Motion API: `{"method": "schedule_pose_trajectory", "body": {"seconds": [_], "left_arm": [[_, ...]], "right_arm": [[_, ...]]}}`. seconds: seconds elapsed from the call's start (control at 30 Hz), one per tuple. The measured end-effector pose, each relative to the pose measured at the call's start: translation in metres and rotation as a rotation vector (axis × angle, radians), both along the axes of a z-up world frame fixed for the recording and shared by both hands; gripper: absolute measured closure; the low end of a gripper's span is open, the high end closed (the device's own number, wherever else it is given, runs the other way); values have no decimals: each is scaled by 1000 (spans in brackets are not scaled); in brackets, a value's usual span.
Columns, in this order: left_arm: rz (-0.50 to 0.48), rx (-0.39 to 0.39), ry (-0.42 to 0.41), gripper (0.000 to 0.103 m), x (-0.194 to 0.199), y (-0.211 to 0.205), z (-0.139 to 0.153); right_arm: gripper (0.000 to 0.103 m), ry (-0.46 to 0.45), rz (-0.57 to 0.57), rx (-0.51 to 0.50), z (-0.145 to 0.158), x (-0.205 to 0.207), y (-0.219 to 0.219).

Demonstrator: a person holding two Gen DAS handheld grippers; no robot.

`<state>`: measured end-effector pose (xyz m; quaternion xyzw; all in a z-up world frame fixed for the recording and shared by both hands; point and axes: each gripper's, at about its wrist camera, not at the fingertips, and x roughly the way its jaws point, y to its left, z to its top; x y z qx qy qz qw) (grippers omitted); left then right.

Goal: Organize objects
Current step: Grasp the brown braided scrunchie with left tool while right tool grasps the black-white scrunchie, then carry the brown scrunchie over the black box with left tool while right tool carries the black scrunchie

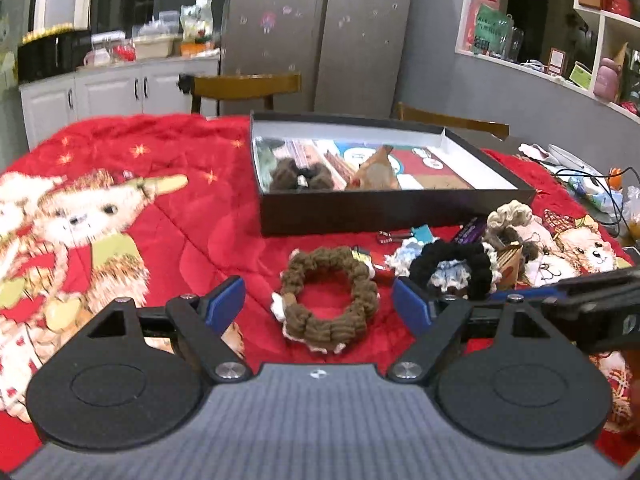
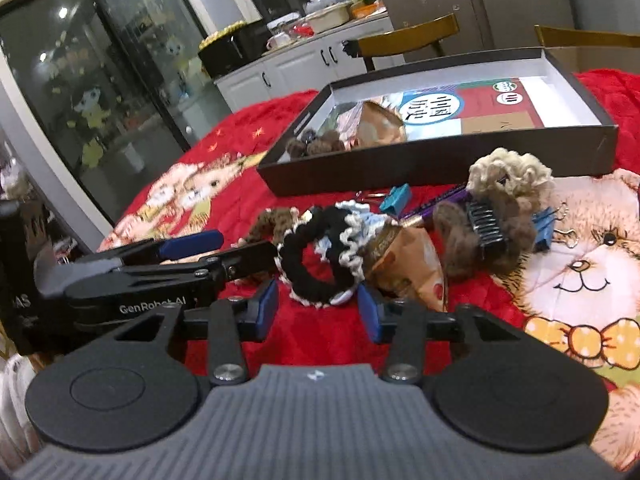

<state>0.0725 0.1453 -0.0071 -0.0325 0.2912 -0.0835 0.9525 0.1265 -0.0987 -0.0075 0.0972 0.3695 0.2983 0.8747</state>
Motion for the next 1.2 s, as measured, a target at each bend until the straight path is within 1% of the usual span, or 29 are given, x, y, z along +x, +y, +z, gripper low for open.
{"method": "schedule_pose_trajectory", "body": {"seconds": [0.13, 0.17, 0.2, 0.23, 0.27, 0.33, 0.37, 0.4, 0.47, 0.5, 0.53, 0.57, 0.67, 0.73, 0.97, 1.2], "left_arm": [[-11, 20, 5, 20, 0, -6, -7], [-12, 25, 10, 23, 1, -7, -8], [-14, 28, 22, 30, 3, -7, -10], [-11, 29, 36, 34, 4, -9, -11], [0, 32, 43, 36, 5, -8, -12], [9, 25, 39, 37, 6, -8, -12], [14, 31, 38, 39, 6, -8, -13], [19, 44, 36, 44, 6, -10, -13], [35, 68, 33, 50, 6, -12, -13], [40, 68, 32, 56, 5, -12, -13], [50, 62, 31, 59, 5, -10, -13], [63, 58, 32, 66, 5, -8, -12], [76, 42, 29, 78, 4, -4, -12], [80, 44, 28, 78, 4, -4, -12], [89, 51, 24, 79, 2, -5, -11], [109, 61, 21, 79, 2, -5, -11]], "right_arm": [[52, -23, -12, -23, -2, -1, 1], [52, -30, -17, -27, -1, -1, 1], [51, -38, -20, -32, -2, -1, 2], [51, -43, -23, -37, -2, -1, 1], [51, -46, -28, -41, -1, 1, 1], [48, -47, -42, -39, -3, 4, 0], [50, -43, -55, -36, -4, 6, 0], [53, -42, -68, -26, -6, 6, -2], [61, -53, -83, -18, -8, 5, -2], [72, -60, -86, -13, -9, 4, -2], [76, -69, -88, -12, -9, 2, -1], [79, -75, -85, -15, -9, 1, 0], [82, -97, -88, -39, -8, -2, 3], [85, -113, -87, -39, -7, -5, 3], [85, -149, -85, -38, -5, -10, 4], [85, -164, -71, 16, -3, -13, 0]]}}
